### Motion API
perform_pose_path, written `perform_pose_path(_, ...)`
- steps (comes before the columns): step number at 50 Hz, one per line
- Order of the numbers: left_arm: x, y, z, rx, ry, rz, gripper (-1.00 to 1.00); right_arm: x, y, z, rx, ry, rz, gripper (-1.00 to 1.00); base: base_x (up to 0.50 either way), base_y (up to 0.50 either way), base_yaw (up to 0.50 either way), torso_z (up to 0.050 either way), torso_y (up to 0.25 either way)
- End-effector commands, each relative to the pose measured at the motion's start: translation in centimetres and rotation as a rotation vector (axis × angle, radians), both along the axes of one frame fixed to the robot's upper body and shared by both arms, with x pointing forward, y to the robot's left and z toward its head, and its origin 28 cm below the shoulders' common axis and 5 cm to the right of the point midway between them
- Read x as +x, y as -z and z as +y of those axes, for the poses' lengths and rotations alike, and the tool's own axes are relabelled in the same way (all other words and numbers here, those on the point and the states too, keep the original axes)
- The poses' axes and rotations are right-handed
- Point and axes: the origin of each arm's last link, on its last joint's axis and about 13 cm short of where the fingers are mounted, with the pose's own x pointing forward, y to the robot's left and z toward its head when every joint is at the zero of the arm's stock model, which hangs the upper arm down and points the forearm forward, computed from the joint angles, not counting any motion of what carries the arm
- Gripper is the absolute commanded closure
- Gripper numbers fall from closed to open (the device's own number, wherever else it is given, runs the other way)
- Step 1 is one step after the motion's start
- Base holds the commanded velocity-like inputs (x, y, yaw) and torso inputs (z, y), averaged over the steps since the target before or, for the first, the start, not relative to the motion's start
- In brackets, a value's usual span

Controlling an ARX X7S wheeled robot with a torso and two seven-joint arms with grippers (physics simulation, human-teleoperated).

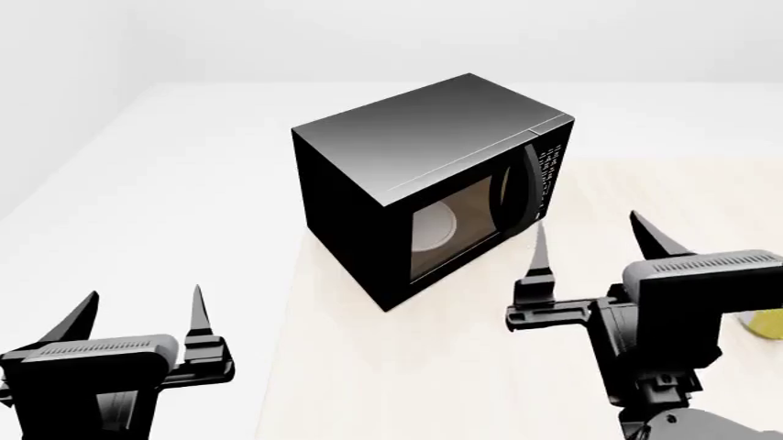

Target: Close the microwave.

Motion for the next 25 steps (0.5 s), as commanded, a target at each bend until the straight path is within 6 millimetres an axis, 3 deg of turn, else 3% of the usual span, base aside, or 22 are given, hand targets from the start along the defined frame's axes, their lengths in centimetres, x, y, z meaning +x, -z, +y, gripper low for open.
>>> perform_pose_path(1,0.0,0.0,0.0,-0.001,-0.002,-0.001,-1.00,-1.9,-0.5,-0.1,0.016,-0.019,-0.030,-1.00,0.00,0.00,0.00,0.000,0.000)
perform_pose_path(25,0.0,0.0,0.0,0.002,-0.003,-0.002,-1.00,-4.9,-1.8,0.0,0.049,-0.052,-0.087,-1.00,0.00,0.00,0.00,0.000,0.000)
